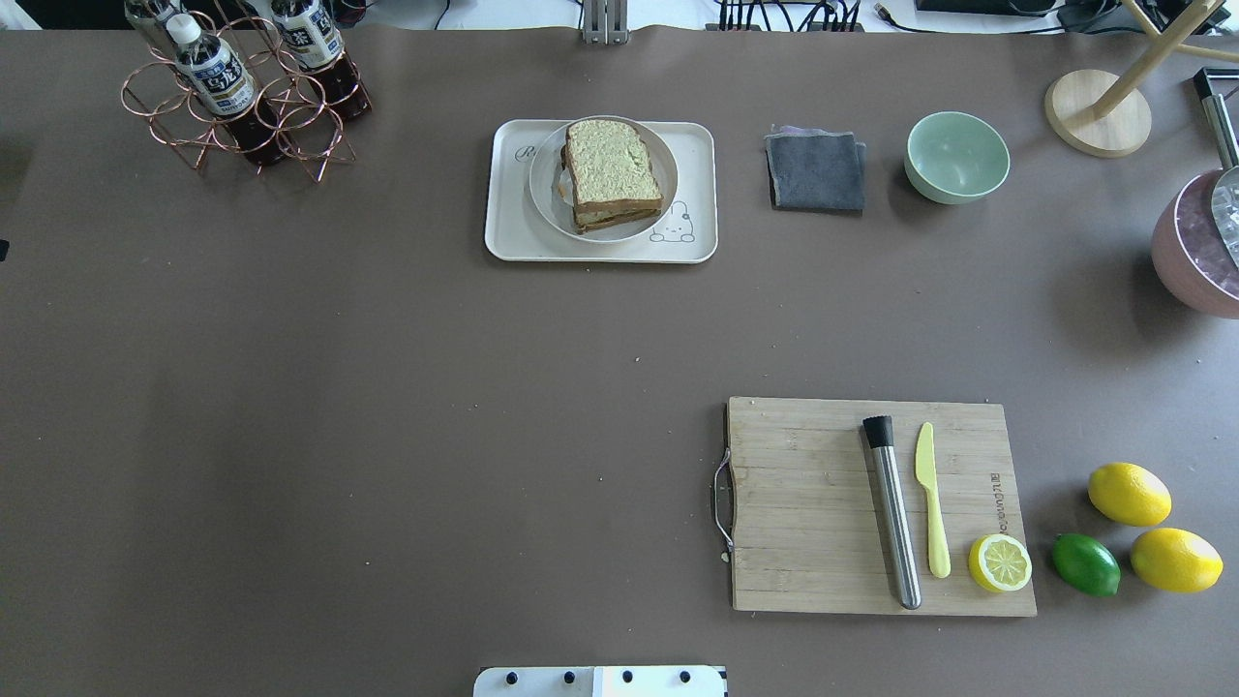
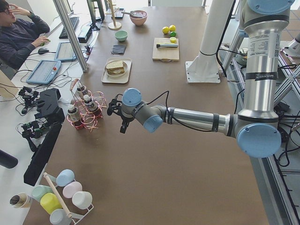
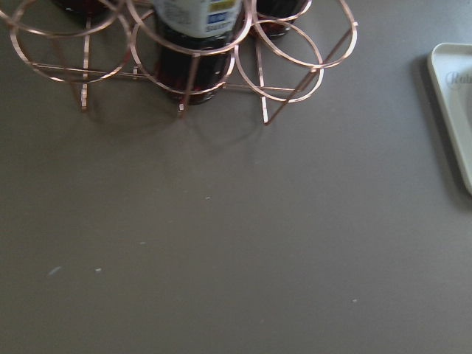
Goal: Make sandwich and place on tray
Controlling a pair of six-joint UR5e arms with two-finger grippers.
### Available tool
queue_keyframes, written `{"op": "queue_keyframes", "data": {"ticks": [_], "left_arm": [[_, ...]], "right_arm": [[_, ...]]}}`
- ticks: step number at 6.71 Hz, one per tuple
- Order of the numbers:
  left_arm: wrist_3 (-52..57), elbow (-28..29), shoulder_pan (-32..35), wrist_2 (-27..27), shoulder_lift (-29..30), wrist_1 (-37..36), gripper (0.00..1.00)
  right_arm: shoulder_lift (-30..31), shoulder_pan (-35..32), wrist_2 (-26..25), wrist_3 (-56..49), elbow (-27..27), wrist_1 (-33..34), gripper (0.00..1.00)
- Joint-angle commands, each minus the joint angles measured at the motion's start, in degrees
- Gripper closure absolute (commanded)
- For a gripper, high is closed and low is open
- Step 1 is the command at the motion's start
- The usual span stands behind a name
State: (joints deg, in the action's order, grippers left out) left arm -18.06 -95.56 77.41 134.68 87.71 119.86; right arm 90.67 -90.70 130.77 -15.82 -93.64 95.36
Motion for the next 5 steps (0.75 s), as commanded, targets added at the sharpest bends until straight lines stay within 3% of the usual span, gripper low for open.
{"op": "queue_keyframes", "data": {"ticks": [1, 3, 5], "left_arm": [[20.7, -0.2, 10.3, 0.1, 0.1, -17.3, 0.02], [31.5, -0.2, 15.5, -0.1, 2.8, -28.5, 0.02], [32.6, -0.2, 17.3, -0.6, 0.9, -28.1, 0.02]], "right_arm": [[0.0, 0.0, 0.4, 0.0, 0.7, 0.0, 0.0], [0.0, 0.0, 0.4, 0.0, 0.8, 0.0, 0.0], [0.0, 0.0, 0.4, 0.0, 0.8, 0.0, 0.0]]}}
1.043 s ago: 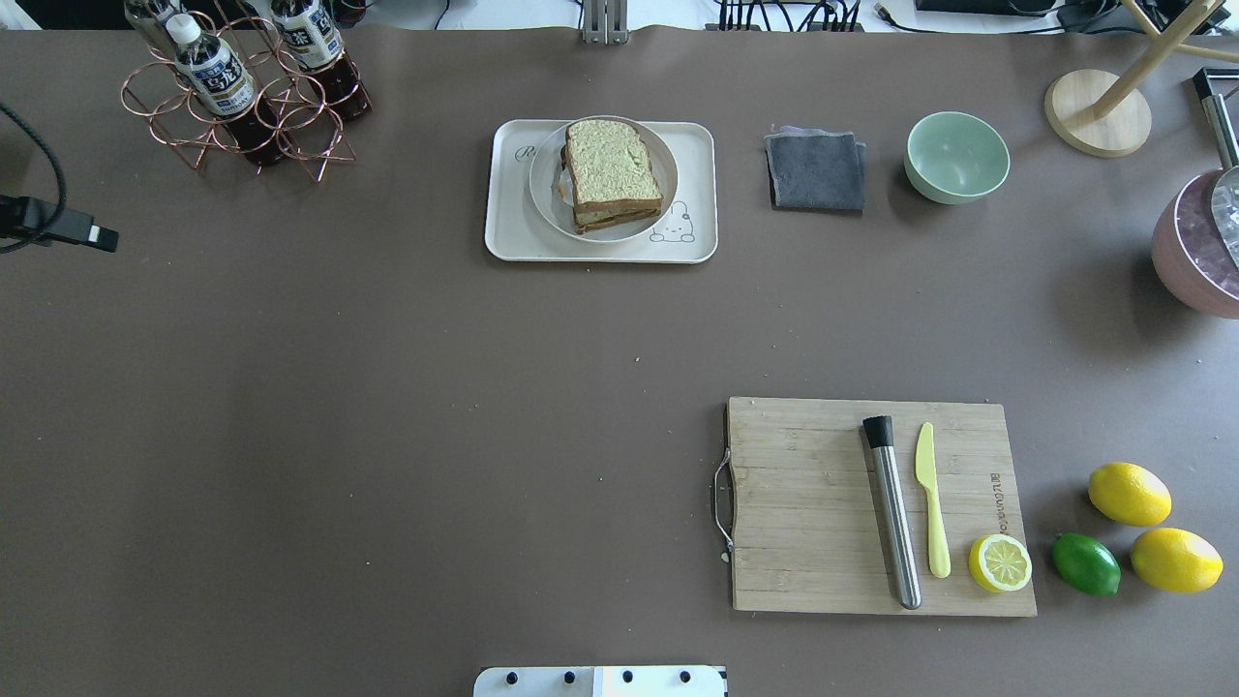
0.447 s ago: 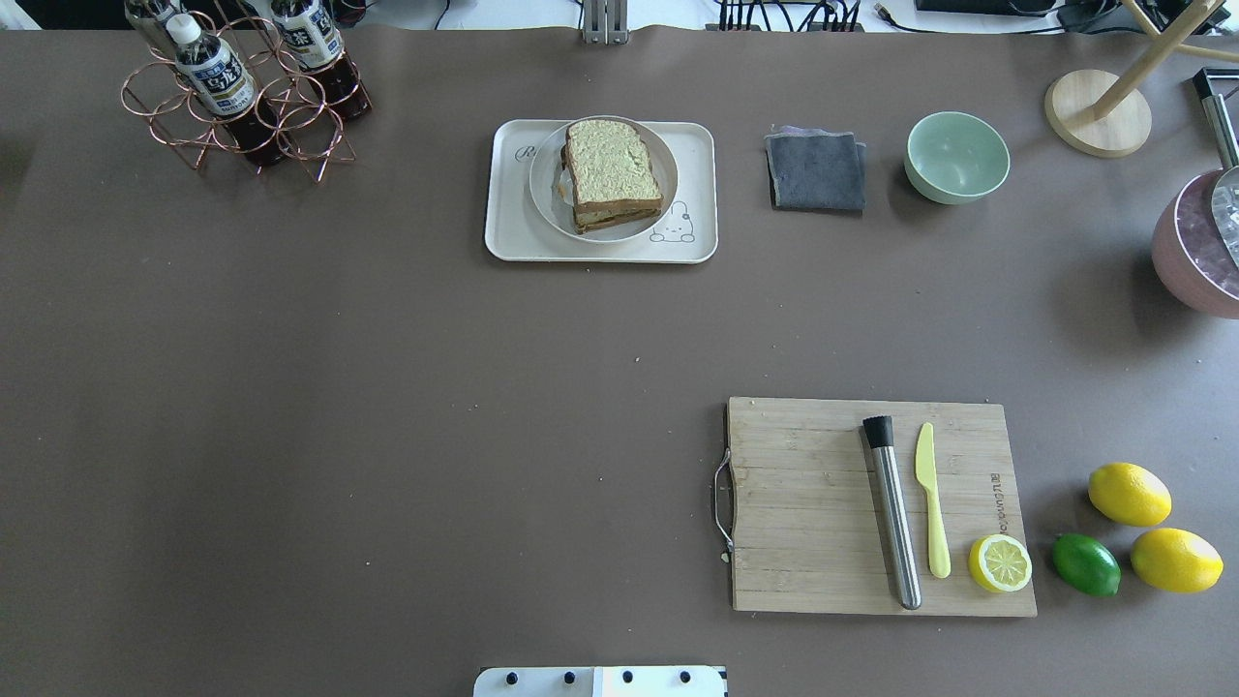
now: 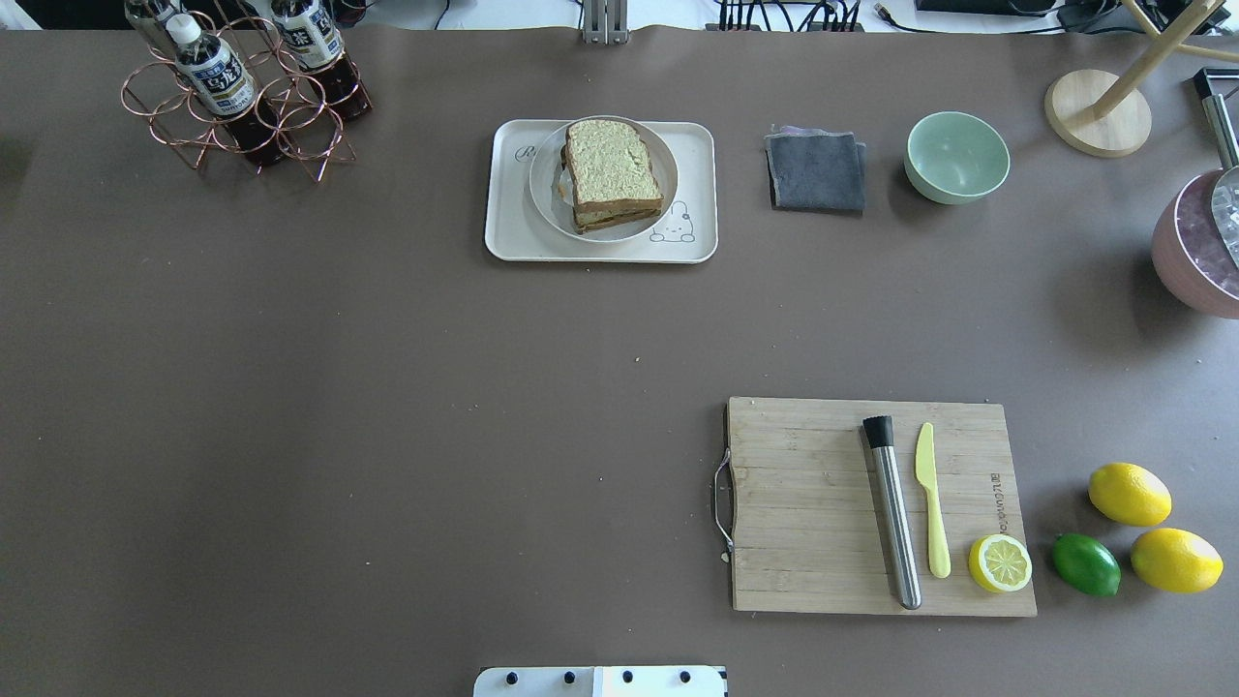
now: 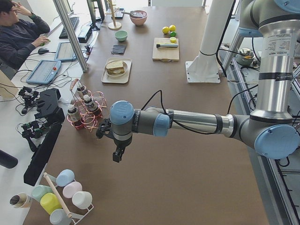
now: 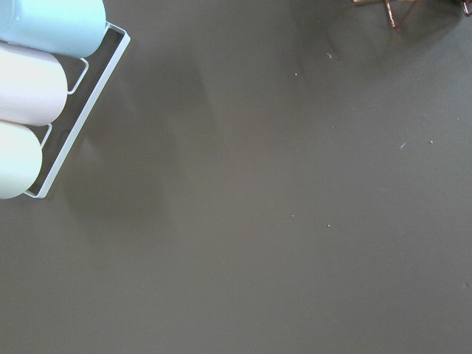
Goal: Make sandwich and place on tray
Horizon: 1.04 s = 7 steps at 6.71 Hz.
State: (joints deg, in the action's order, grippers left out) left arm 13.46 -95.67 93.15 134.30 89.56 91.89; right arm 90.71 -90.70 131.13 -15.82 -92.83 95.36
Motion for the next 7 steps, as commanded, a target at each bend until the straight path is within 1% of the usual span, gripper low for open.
{"op": "queue_keyframes", "data": {"ticks": [1, 7], "left_arm": [[1.0, 0.3, 2.0, -0.8, -1.9, 0.0, 0.02], [0.5, 1.2, 2.2, -0.4, -3.2, 0.4, 0.02]], "right_arm": [[0.0, 0.0, 0.0, -0.1, 0.0, -0.1, 0.0], [0.2, 0.0, 0.0, -0.1, -0.2, -0.1, 0.0]]}}
